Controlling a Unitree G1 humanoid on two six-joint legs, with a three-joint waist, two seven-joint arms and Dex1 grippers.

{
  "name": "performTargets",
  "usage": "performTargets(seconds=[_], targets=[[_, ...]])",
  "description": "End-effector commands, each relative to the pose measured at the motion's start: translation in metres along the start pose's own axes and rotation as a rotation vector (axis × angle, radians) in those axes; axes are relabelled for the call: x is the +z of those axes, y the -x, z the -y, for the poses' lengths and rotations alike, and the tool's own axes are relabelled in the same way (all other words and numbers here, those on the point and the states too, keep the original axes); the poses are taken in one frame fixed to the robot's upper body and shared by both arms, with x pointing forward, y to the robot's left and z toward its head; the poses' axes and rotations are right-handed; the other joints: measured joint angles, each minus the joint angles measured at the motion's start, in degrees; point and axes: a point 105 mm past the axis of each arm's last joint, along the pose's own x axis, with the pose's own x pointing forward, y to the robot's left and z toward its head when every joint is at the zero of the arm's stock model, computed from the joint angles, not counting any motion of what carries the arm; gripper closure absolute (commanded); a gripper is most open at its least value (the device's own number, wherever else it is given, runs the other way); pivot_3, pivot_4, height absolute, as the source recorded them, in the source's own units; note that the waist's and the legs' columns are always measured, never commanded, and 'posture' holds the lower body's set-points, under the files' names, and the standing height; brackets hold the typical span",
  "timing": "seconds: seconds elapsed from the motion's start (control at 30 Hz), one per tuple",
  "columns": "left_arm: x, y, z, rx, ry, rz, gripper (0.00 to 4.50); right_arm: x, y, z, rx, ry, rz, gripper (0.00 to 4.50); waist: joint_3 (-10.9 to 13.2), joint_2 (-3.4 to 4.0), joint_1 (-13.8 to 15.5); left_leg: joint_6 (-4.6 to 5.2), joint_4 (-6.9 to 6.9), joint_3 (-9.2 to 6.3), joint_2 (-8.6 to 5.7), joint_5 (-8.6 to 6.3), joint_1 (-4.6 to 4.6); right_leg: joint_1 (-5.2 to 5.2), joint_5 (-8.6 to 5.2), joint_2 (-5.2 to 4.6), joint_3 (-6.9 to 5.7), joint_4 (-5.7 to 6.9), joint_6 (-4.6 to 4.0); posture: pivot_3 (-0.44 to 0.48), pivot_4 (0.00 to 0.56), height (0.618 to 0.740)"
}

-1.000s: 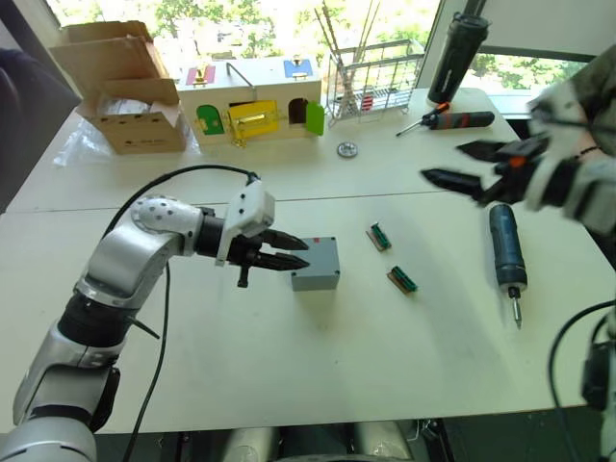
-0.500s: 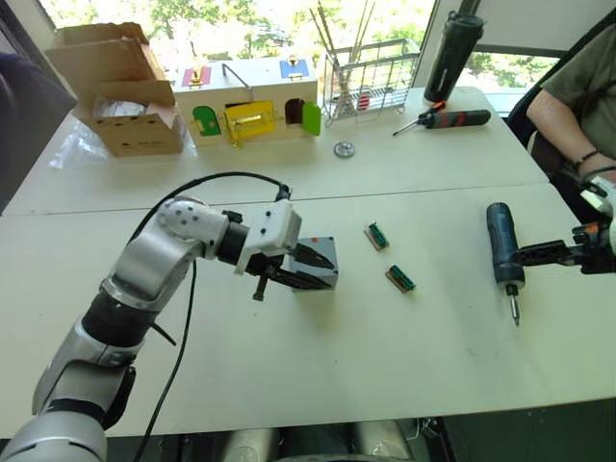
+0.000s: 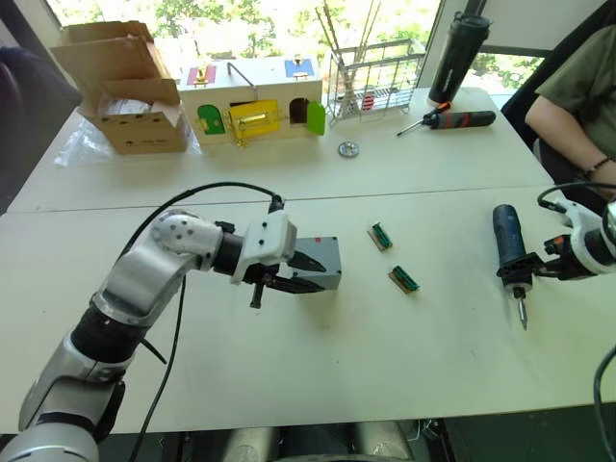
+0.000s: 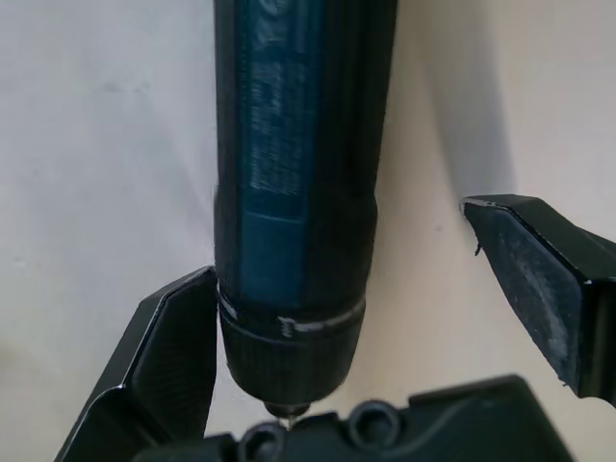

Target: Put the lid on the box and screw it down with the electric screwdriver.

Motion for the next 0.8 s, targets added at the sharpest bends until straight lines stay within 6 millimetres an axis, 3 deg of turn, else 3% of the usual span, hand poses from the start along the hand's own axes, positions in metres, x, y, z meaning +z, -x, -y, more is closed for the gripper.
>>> performTargets(seconds=[0.03, 0.13, 0.4, 0.6, 0.7, 0.8], targets=[[0.009, 0.004, 0.000, 0.030, -0.020, 0.022, 3.16, 0.002, -0.009, 0.007, -0.046, 0.052, -0.026, 0.01, -0.03, -0.08, -0.03, 0.00, 0.02, -0.02, 0.01, 0.00, 0.00, 0.01, 0.00, 0.01, -0.01, 0.00, 0.00, 0.000, 0.150, 0.740], [0.008, 0.004, 0.001, 0.042, -0.010, 0.021, 3.16, -0.002, -0.017, 0.010, -0.068, 0.117, -0.080, 0.01, -0.22, -0.44, -0.06, -0.01, 0.06, -0.03, 0.00, 0.00, 0.06, 0.13, 0.00, 0.02, -0.01, -0.02, 0.00, 0.000, 0.150, 0.740], [0.005, 0.006, 0.002, 0.076, 0.010, 0.018, 3.16, -0.020, -0.027, 0.015, -0.054, 0.204, -0.210, 2.73, -0.37, -0.71, 0.22, -0.04, 0.11, -0.22, -0.03, -0.01, 0.08, 0.22, 0.00, 0.03, -0.10, -0.03, 0.00, 0.000, 0.150, 0.740], [0.003, 0.007, -0.002, 0.098, 0.021, 0.019, 3.16, -0.017, -0.023, 0.021, -0.068, 0.198, -0.164, 2.74, -0.42, -0.79, 0.30, -0.05, 0.10, -0.29, -0.02, -0.01, 0.08, 0.26, 0.00, 0.03, -0.15, -0.05, 0.00, 0.000, 0.150, 0.740], [-0.001, 0.011, -0.008, 0.117, 0.045, 0.023, 3.16, 0.026, 0.009, 0.016, -0.077, 0.206, 0.064, 2.74, -0.35, -0.66, 0.20, -0.05, 0.11, -0.27, -0.04, -0.01, 0.08, 0.26, 0.00, 0.01, -0.15, -0.06, 0.00, 0.000, 0.150, 0.740], [-0.005, 0.016, -0.018, 0.148, 0.080, 0.035, 3.16, 0.070, 0.052, -0.003, -0.018, 0.173, 0.319, 2.74, 0.10, 0.25, -0.21, -0.08, 0.09, -0.01, -0.10, 0.01, 0.02, 0.05, 0.00, -0.09, -0.03, -0.03, 0.00, 0.000, 0.150, 0.740]])
